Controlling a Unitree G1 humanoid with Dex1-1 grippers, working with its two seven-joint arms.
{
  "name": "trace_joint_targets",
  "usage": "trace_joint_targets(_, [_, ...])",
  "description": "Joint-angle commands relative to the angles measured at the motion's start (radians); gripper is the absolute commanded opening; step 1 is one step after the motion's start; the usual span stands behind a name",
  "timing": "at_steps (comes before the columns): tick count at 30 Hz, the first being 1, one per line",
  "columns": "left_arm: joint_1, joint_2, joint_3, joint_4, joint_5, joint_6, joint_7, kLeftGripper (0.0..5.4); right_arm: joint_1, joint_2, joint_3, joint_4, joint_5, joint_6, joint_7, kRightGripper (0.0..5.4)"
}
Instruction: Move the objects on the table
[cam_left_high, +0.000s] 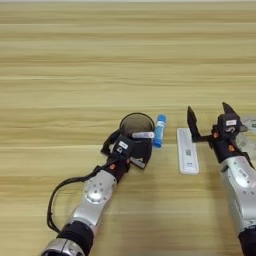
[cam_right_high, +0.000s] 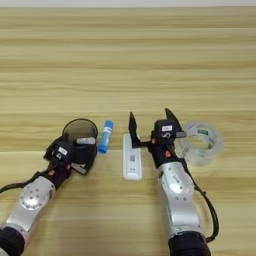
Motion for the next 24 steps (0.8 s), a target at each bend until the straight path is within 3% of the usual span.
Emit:
trace_joint_targets(1, [-0.012, -0.007, 0.014, 0.014, -0.008, -0.02, 0.007, 4.87, -0.008, 0.0, 0.002, 0.006, -0.004, 0.009, -0.004, 5.4])
trace_joint_targets(10, [-0.028, 0.012, 0.058, 0.031, -0.01, -0.023, 0.043, 4.62, -0.008, 0.001, 0.001, 0.011, -0.007, 0.009, -0.004, 5.4])
trace_joint_targets(17, [-0.027, 0.068, 0.125, 0.056, -0.025, -0.032, 0.071, 4.62, -0.009, 0.002, 0.001, 0.016, -0.009, 0.007, -0.005, 5.4])
trace_joint_targets(20, [-0.059, 0.108, 0.167, 0.109, -0.037, -0.032, 0.098, 4.62, -0.012, 0.002, 0.001, 0.022, -0.009, 0.006, -0.006, 5.4])
trace_joint_targets(24, [-0.123, 0.12, 0.189, 0.197, -0.041, -0.03, 0.106, 4.62, -0.021, 0.004, 0.001, 0.038, -0.011, 0.001, -0.007, 5.4])
